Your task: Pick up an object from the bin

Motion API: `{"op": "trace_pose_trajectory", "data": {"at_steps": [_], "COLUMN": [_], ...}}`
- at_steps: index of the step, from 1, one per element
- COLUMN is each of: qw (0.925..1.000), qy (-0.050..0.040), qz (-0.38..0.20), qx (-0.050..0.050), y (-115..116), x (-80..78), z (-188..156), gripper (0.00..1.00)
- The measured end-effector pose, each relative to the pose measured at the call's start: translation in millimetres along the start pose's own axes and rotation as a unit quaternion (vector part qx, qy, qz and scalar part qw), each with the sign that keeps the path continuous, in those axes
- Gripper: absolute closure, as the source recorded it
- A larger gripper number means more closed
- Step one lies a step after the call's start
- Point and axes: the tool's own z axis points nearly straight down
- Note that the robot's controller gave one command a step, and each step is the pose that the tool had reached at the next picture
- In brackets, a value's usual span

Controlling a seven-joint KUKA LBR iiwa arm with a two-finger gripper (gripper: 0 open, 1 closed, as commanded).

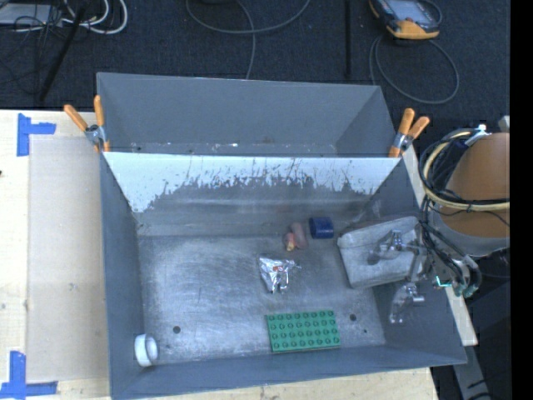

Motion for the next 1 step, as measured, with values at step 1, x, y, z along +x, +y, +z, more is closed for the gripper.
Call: {"op": "trace_pose_trajectory", "data": {"at_steps": [1], "qw": [0.9978], "qy": [-0.0161], "qz": [-0.065], "qx": [0.003], "y": [32.9], "x": [24.1], "z": [98.1], "gripper": [0.00]}}
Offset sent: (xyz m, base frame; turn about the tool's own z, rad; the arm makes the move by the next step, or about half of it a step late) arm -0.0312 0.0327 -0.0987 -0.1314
